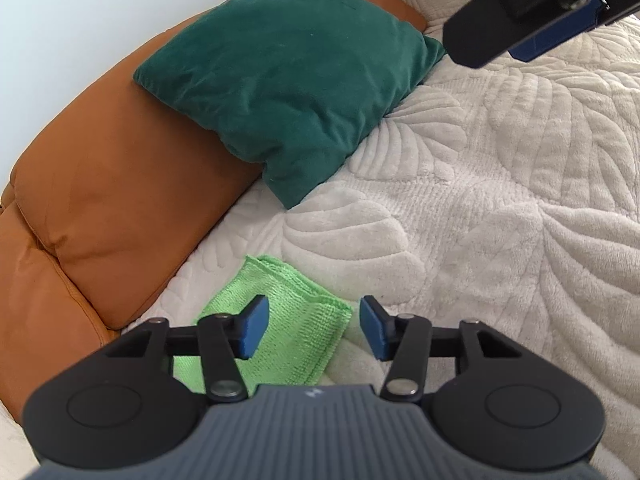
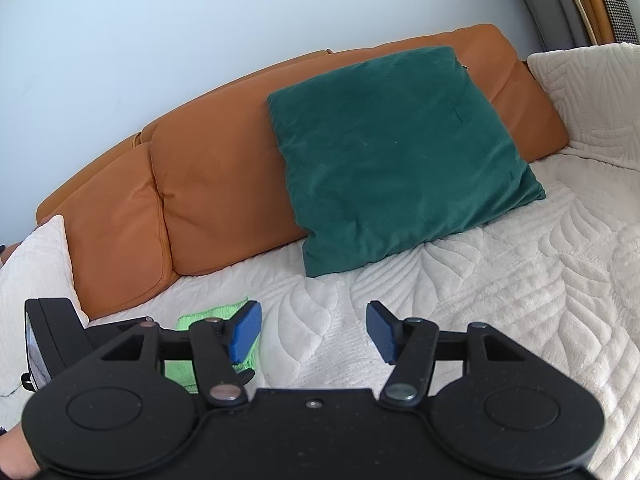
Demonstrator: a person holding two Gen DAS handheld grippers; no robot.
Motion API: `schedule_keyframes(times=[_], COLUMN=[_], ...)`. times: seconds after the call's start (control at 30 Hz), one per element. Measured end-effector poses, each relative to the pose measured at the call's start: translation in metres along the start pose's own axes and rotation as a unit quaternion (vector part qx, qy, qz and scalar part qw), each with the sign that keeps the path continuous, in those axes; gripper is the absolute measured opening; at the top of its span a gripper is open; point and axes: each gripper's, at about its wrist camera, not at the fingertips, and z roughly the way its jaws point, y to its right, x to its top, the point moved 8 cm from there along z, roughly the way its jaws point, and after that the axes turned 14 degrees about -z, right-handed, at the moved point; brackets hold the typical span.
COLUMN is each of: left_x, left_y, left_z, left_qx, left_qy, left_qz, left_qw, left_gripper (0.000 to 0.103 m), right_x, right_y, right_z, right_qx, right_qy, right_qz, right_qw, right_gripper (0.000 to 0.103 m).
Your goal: Fold towel
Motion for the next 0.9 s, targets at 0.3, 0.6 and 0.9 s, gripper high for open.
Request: schedule_keyframes(times=[0.3,0.6,0.9], left_x=[-0.005,0.0,0.003], left_y=[0.0,-0.011,-0.018], left_z=[0.005,-0.003,-0.011], left_qx=[-0.003,-0.018,-0.028], left_qy=[-0.016,-0.014,-0.016], left_qz=[-0.003,-0.042,-0.066], left_qw=[0.9999,0.9989,0.9973], left_gripper=[0.035,0.036,0.036], right_x=[0.0,-0.001,-0.002], right_y=[-0.001,-0.002,-0.002], right_z=[0.001,0.002,0.002], right_qx=[-0.001,-0.005,-0.004], right_qy=[-0.004,-0.007,-0.007], right_qz=[-0.004,-0.009,-0.009], right_qw=[1.0,1.0,1.0], right_gripper=[0.059,0.059,0.059])
